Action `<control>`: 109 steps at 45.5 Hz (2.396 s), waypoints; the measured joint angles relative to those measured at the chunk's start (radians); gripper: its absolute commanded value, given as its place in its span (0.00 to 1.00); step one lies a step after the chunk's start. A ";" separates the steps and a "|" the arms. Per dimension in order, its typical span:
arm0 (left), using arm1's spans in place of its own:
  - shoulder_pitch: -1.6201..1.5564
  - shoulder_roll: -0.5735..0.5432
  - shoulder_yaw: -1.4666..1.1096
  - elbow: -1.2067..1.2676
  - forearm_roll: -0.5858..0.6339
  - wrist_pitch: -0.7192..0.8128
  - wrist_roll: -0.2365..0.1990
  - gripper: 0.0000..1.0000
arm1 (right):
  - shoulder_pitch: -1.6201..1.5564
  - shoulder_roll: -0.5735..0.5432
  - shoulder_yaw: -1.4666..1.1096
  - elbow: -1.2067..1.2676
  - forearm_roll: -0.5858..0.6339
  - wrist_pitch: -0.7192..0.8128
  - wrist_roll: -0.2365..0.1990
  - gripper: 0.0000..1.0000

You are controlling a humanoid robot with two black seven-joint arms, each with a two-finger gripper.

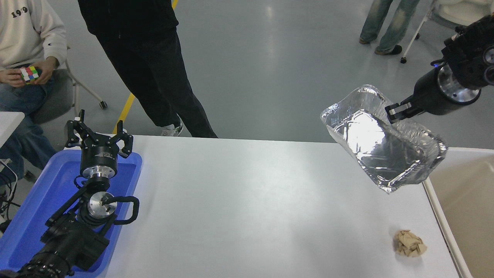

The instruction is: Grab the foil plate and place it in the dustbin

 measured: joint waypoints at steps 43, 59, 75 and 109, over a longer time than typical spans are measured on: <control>0.000 0.000 0.000 0.000 0.000 0.000 0.000 0.99 | -0.613 -0.302 0.255 -0.687 0.350 -0.449 -0.022 0.00; 0.000 0.000 0.000 0.000 0.000 0.000 0.000 0.99 | -1.131 -0.060 0.639 -1.162 0.492 -0.579 -0.018 0.00; 0.000 0.000 0.000 0.000 0.000 0.000 0.000 0.99 | -1.437 0.131 0.881 -1.376 0.585 -0.658 -0.011 0.00; 0.000 0.000 0.000 0.000 0.000 0.000 0.000 0.99 | -1.662 0.271 0.974 -1.422 0.696 -0.747 0.056 0.39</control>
